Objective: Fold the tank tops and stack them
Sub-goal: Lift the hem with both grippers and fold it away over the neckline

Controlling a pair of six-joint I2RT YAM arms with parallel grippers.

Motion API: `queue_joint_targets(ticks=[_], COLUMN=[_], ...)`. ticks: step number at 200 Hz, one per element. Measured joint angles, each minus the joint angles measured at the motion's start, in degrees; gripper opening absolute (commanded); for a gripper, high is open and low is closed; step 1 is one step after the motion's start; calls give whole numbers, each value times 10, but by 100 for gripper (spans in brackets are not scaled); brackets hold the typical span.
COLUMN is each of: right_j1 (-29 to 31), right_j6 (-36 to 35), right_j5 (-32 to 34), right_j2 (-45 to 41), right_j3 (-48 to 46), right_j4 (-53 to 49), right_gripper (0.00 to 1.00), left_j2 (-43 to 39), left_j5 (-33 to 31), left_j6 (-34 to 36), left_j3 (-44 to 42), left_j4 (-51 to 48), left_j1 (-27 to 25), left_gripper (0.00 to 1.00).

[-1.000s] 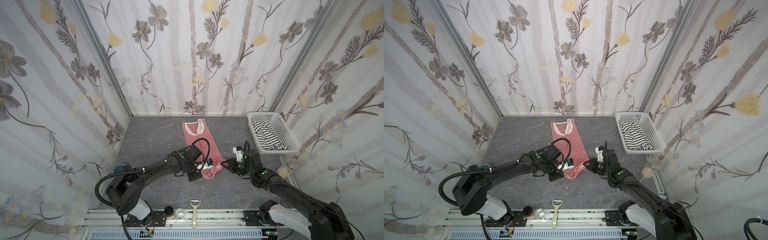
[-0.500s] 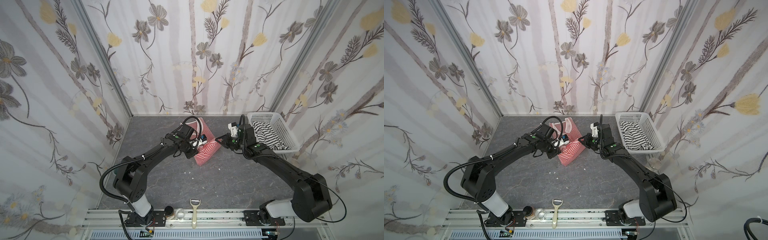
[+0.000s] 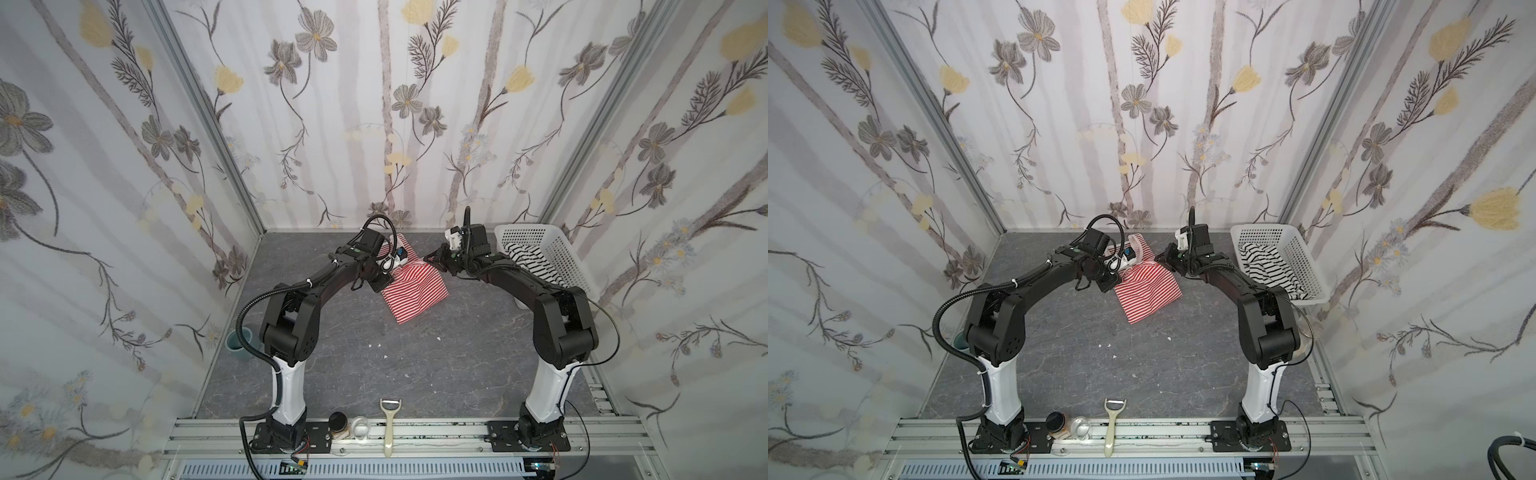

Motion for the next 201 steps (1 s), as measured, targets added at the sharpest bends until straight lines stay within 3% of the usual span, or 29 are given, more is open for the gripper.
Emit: queue_joint_targets(ticks=[64, 113, 160, 178, 201], right_j1=[-10, -17, -22, -23, -24], right_j6=[-12, -10, 3, 8, 15], right_j5=[-3, -5, -14, -18, -26], right_j2=[102, 155, 191, 203, 212], right_j3=[72, 117, 156, 174, 191], right_j4=[-26, -24, -24, -23, -23], right_gripper=[0, 0, 4, 13, 37], left_j2=[68, 121, 154, 154, 154], left_j5=[-10, -16, -39, -40, -52], left_j6=[0, -2, -12, -13, -14], left_j3=[53, 110, 137, 137, 138], left_j4=[-2, -2, -2, -1, -1], left_j1=[19, 22, 24, 26, 28], left_gripper=[3, 13, 10, 11, 34])
